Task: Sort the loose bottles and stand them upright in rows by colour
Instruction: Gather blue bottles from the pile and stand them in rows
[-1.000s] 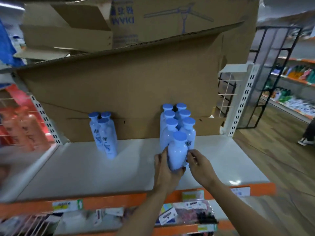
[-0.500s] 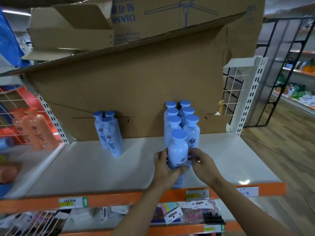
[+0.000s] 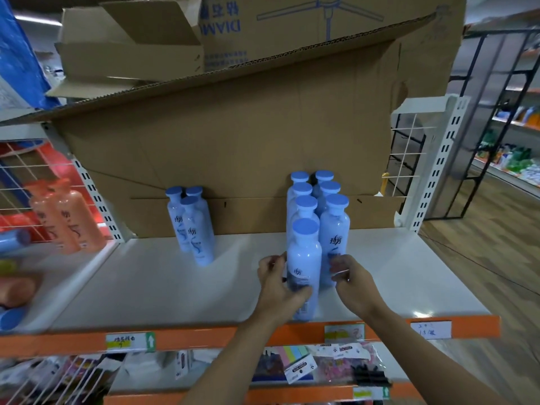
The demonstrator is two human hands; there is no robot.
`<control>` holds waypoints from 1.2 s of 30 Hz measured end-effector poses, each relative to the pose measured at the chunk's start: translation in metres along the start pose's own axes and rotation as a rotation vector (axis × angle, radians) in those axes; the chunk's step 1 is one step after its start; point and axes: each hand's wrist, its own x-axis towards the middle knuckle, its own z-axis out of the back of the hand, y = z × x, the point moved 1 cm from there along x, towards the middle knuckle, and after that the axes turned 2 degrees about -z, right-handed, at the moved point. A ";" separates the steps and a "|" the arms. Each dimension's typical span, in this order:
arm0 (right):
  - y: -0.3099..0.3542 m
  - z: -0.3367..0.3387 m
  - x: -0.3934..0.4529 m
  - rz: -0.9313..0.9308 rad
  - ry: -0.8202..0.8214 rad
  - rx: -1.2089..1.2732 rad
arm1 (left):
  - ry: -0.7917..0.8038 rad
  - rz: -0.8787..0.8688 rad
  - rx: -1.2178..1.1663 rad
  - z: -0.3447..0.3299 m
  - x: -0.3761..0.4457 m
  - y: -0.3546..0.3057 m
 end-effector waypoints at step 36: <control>0.001 0.001 0.003 0.058 -0.019 -0.057 | -0.141 -0.015 -0.150 -0.017 0.007 0.007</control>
